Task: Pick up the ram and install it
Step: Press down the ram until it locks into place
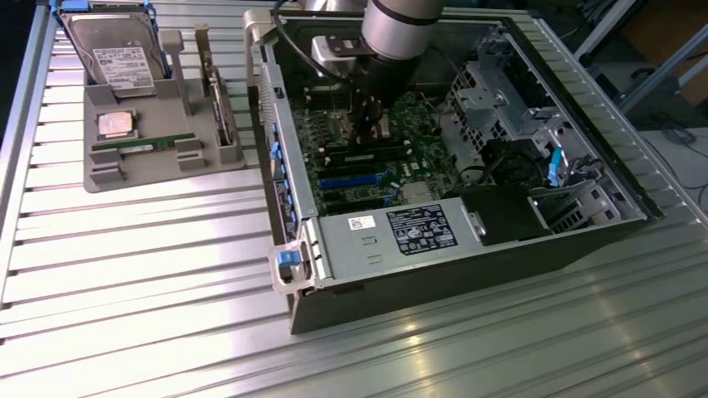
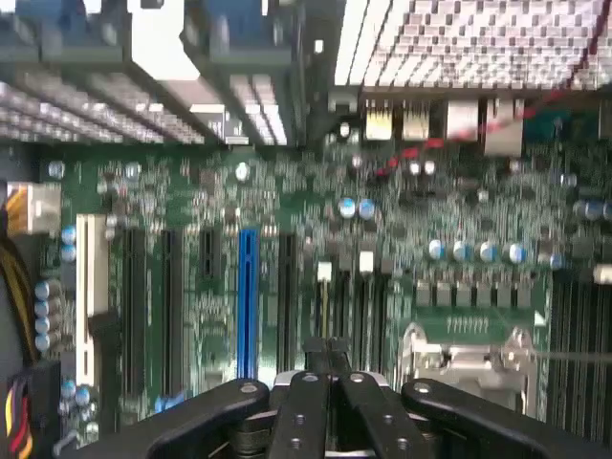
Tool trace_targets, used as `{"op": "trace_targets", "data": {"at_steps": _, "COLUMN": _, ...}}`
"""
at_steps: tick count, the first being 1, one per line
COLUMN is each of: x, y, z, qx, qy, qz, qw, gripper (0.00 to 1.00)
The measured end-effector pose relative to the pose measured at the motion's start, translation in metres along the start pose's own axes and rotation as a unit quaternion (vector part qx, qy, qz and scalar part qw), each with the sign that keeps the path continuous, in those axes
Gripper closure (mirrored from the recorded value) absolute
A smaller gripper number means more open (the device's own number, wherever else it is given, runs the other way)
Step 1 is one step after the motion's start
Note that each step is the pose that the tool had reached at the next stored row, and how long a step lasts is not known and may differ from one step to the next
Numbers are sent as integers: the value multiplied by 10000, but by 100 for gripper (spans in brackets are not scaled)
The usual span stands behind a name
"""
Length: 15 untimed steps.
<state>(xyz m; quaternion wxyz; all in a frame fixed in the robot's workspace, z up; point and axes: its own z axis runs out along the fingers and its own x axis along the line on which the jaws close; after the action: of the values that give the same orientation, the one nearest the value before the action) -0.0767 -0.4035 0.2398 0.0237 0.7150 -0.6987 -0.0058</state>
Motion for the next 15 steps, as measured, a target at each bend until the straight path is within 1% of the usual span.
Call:
{"op": "trace_targets", "data": {"at_steps": 1, "x": 3, "y": -128, "z": -5, "qx": -12, "qy": -1, "qz": -1, "qw": 10000, "gripper": 90}}
{"op": "trace_targets", "data": {"at_steps": 3, "x": 7, "y": -294, "z": -12, "qx": -28, "qy": -1, "qz": 0, "qw": 10000, "gripper": 90}}
{"op": "trace_targets", "data": {"at_steps": 4, "x": 9, "y": -404, "z": -17, "qx": -38, "qy": -2, "qz": -1, "qw": 10000, "gripper": 90}}
{"op": "trace_targets", "data": {"at_steps": 6, "x": 13, "y": -527, "z": -22, "qx": -46, "qy": -1, "qz": -1, "qw": 10000, "gripper": 90}}
{"op": "trace_targets", "data": {"at_steps": 8, "x": 19, "y": -826, "z": -34, "qx": -55, "qy": -2, "qz": -1, "qw": 10000, "gripper": 90}}
{"op": "trace_targets", "data": {"at_steps": 10, "x": 24, "y": -1040, "z": -43, "qx": -58, "qy": -2, "qz": -1, "qw": 10000, "gripper": 90}}
{"op": "trace_targets", "data": {"at_steps": 11, "x": 26, "y": -1099, "z": -50, "qx": -58, "qy": -1, "qz": -1, "qw": 10000, "gripper": 90}}
{"op": "trace_targets", "data": {"at_steps": 12, "x": 27, "y": -1135, "z": -61, "qx": -58, "qy": -1, "qz": -2, "qw": 10000, "gripper": 90}}
{"op": "trace_targets", "data": {"at_steps": 13, "x": 30, "y": -1195, "z": -127, "qx": -58, "qy": -2, "qz": -1, "qw": 10000, "gripper": 90}}
{"op": "trace_targets", "data": {"at_steps": 14, "x": 32, "y": -1214, "z": -179, "qx": -58, "qy": -2, "qz": -1, "qw": 10000, "gripper": 90}}
{"op": "trace_targets", "data": {"at_steps": 15, "x": 35, "y": -1221, "z": -283, "qx": -59, "qy": -1, "qz": -1, "qw": 10000, "gripper": 90}}
